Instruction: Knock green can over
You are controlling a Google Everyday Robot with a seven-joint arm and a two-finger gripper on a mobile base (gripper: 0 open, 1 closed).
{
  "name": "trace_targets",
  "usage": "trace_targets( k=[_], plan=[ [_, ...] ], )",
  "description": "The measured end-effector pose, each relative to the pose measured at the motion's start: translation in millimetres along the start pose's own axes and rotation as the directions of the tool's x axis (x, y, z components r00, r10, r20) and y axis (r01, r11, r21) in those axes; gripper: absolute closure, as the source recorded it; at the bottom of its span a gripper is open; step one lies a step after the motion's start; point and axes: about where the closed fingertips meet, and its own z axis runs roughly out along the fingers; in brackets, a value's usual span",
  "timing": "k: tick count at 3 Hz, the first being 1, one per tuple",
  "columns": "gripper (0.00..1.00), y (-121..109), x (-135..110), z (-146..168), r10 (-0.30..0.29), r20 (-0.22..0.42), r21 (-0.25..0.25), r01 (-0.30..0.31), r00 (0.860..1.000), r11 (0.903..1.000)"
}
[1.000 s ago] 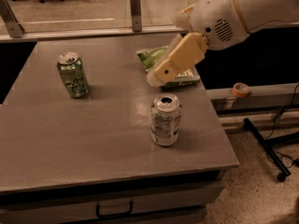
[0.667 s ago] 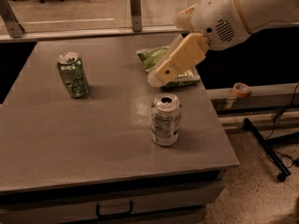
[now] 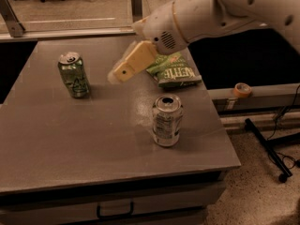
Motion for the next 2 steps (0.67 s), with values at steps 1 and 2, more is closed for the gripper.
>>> trace_targets(
  k=[1, 2],
  plan=[
    [0.0, -10, 0, 58, -0.014, 0.057, -0.065, 0.018, 0.998, 0.9978],
    [0.0, -11, 0, 106, -0.03, 0.124, -0.111, 0.044, 0.992, 0.9928]
  ],
)
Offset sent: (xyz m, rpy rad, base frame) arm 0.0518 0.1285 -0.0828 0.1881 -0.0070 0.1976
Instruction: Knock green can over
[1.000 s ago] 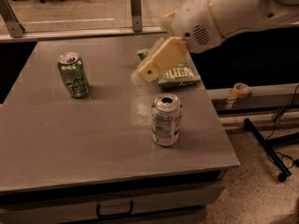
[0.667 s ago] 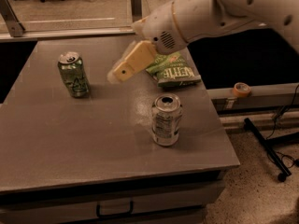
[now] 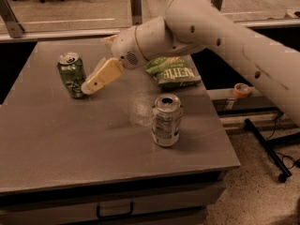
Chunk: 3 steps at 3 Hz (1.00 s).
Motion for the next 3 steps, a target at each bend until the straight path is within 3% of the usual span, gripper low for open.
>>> trace_targets(
  k=[1, 2, 3],
  plan=[
    [0.0, -8, 6, 37, 0.004, 0.124, -0.033, 0.0, 0.992, 0.9994],
    [0.0, -25, 13, 54, -0.007, 0.2, -0.036, 0.015, 0.98, 0.9993],
    [0.17, -25, 14, 77, -0.018, 0.231, -0.061, 0.033, 0.973, 0.9976]
  ],
)
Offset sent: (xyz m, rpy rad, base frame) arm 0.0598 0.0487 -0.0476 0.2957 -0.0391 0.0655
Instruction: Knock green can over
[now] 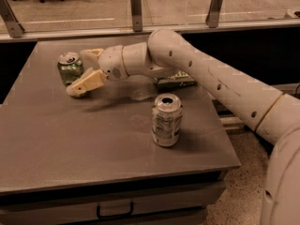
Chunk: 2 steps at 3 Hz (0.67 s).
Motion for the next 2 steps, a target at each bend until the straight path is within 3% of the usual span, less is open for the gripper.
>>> trace_targets(
  k=[1, 2],
  plan=[
    [0.4, 5.1, 7.8, 11.8, -0.013, 0.0, -0.031, 0.013, 1.0, 0.9994],
    [0.64, 11.9, 9.1, 10.1, -0.05, -0.041, -0.055, 0.048, 0.998, 0.9973]
  ],
)
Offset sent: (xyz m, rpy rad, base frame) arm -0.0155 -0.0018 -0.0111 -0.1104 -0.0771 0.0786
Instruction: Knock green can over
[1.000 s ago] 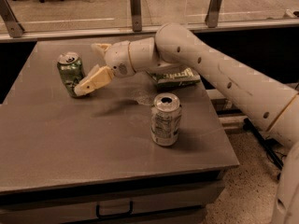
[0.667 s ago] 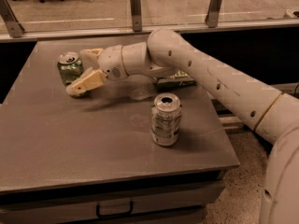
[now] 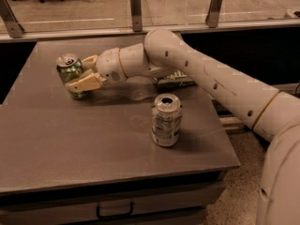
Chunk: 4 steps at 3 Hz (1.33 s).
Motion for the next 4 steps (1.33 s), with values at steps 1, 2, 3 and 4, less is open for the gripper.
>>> trace_targets(
  k=[1, 2, 3, 4],
  plan=[
    [0.87, 0, -23, -7, -0.099, -0.126, -0.029, 0.096, 0.987, 0.9949],
    [1.0, -1, -37, -18, -0.223, -0.361, -0.082, 0.208, 0.905, 0.9747],
    [1.0, 0, -33, -32, -0.301, -0.546, -0.138, 0.271, 0.782, 0.9527],
    [1.0, -3, -21, -47, -0.356, -0.694, -0.2, 0.308, 0.626, 0.9303]
  ],
)
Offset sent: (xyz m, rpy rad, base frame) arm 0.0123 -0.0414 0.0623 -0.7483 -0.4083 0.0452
